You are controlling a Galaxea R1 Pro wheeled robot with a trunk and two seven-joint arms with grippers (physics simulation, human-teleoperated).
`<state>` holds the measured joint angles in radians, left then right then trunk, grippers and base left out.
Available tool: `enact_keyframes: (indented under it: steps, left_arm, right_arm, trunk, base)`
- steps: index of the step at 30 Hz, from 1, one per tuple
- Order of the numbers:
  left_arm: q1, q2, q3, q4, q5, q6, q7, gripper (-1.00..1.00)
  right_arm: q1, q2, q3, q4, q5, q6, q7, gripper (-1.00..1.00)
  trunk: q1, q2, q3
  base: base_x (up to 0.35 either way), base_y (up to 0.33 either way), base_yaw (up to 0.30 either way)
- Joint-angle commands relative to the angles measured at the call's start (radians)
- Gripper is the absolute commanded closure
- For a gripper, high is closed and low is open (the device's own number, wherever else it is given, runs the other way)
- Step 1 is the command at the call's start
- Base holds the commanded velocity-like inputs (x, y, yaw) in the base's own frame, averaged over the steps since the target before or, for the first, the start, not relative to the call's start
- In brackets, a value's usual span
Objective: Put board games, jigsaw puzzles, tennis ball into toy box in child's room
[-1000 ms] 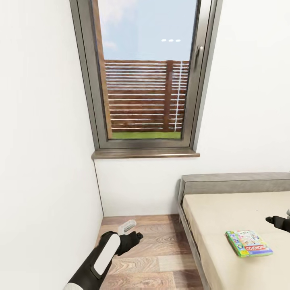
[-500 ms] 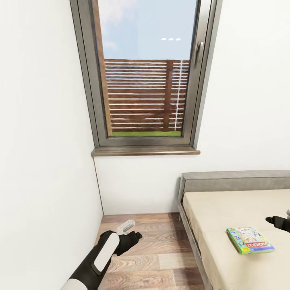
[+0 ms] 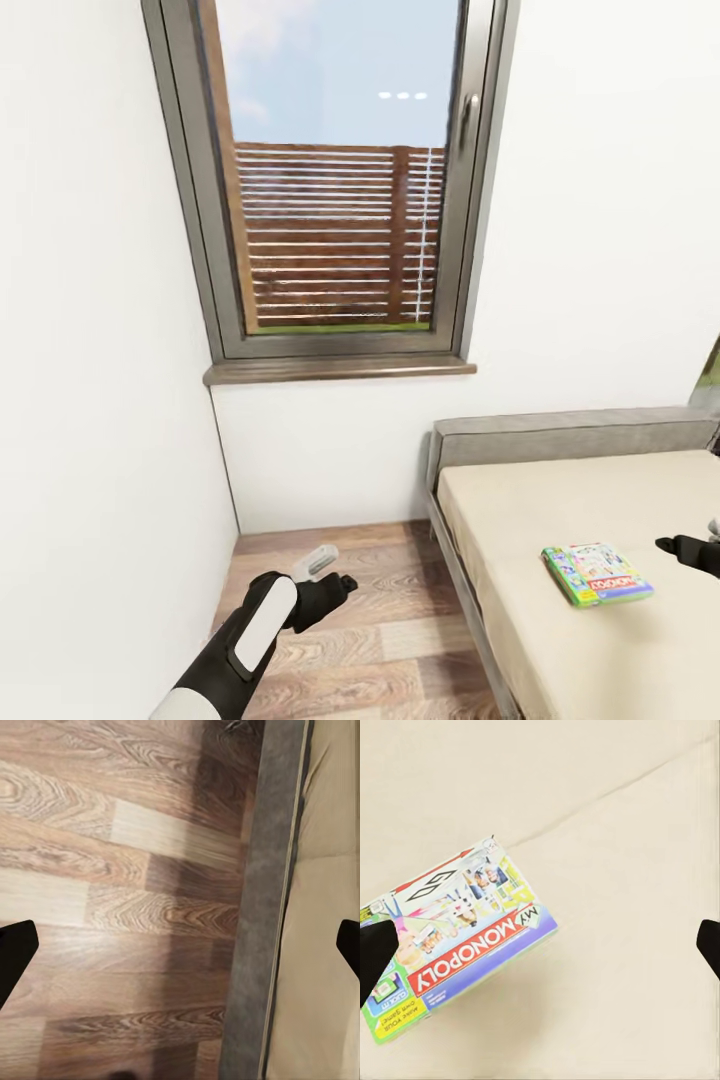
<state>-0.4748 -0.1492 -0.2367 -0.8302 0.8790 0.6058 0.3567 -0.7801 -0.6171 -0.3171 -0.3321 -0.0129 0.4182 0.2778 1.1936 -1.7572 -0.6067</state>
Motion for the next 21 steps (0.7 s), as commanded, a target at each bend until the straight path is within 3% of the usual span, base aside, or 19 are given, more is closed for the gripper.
enact_keyframes:
  steps: [1,9,12,16,21]
  left_arm:
    - [-0.001,0.000,-0.002,-0.002,0.011,0.001,0.008,-1.00]
    - [-0.001,0.000,-0.001,-0.001,0.012,0.000,0.004,-1.00]
    - [-0.001,0.000,0.001,-0.001,0.014,-0.001,0.004,-1.00]
    - [-0.001,0.000,0.006,-0.001,0.018,-0.003,0.003,-1.00]
    - [-0.001,0.000,0.006,-0.001,0.018,-0.003,0.004,-1.00]
  right_arm:
    - [-0.001,0.000,-0.006,-0.001,0.000,0.008,0.021,-1.00]
    - [-0.013,-0.020,-0.010,-0.032,-0.002,0.017,0.124,-1.00]
    - [-0.017,-0.019,-0.010,-0.101,-0.002,0.033,0.154,-1.00]
    - [-0.052,-0.026,-0.009,-0.134,-0.003,0.133,0.204,-1.00]
    - [-0.060,-0.011,0.005,-0.137,-0.001,0.159,0.235,-1.00]
  trunk:
    - [0.004,-0.008,-0.004]
    - [0.035,-0.064,-0.029]
    - [0.046,-0.085,-0.039]
    - [0.061,-0.113,-0.051]
    - [0.081,-0.148,-0.067]
  base:
    - [0.000,0.000,-0.275]
    - [0.000,0.000,-0.197]
    - [0.000,0.000,-0.028]
    - [0.000,0.000,-0.009]
    - [0.000,0.000,-0.001]
